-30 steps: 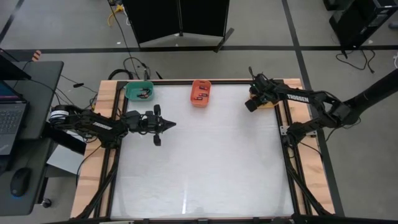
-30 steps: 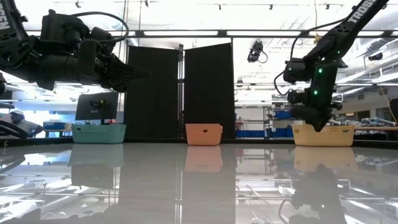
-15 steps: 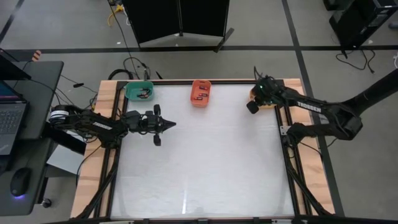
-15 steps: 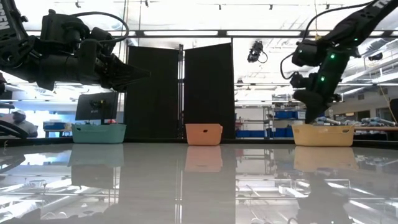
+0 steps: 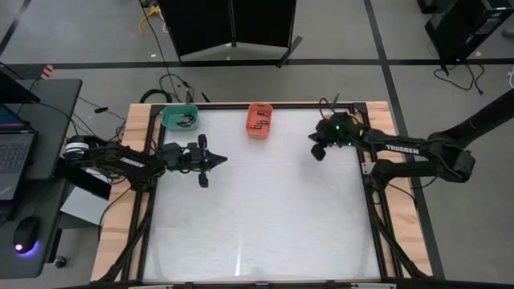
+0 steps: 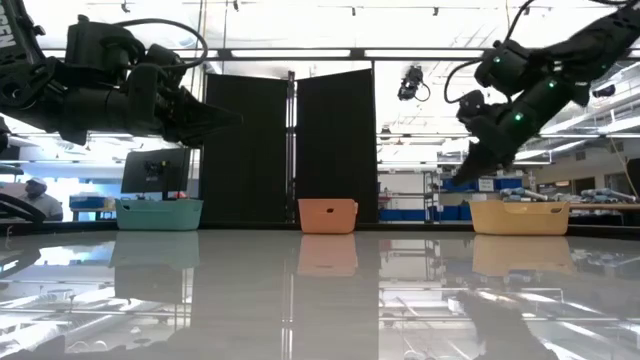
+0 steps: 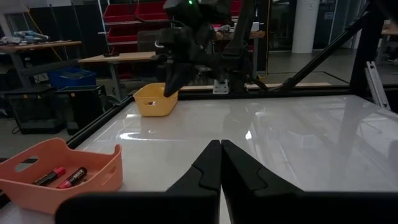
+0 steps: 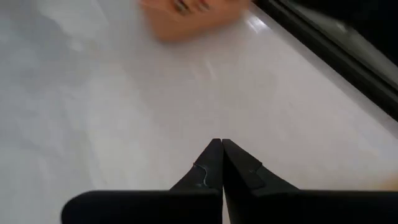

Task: Sort batteries
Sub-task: Return to Home Position

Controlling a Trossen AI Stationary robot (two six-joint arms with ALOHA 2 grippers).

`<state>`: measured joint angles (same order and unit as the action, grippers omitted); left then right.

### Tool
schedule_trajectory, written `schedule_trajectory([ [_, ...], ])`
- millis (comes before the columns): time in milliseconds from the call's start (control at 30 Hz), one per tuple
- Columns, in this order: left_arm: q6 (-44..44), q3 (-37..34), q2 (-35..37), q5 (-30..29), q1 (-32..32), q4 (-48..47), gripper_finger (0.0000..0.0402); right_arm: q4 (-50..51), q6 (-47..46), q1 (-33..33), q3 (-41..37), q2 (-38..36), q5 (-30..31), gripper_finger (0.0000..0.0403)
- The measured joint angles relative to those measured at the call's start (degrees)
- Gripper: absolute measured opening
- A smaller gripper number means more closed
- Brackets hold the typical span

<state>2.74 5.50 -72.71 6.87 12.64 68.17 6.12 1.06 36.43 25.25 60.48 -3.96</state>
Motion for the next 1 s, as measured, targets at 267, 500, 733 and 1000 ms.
schedule_trajectory([
  [267,0.0,-0.01,0.02,-0.18,-0.01,1.7,0.0015,-25.24,0.08,-10.28,-7.41,3.05,-5.46,0.0008],
  [500,0.0,-0.01,0.02,-0.41,-0.01,1.87,0.0015,-28.58,-1.83,-21.35,-8.3,2.94,3.38,0.0008],
  [733,0.0,0.0,0.02,-0.42,-0.02,1.85,0.0015,-28.71,-1.36,-26.04,-8.32,0.9,2.42,0.0007],
  [1000,0.0,0.0,0.02,-0.42,-0.02,1.81,0.0014,-24.35,-0.63,-26.34,-11.34,-6.65,2.81,0.0007],
])
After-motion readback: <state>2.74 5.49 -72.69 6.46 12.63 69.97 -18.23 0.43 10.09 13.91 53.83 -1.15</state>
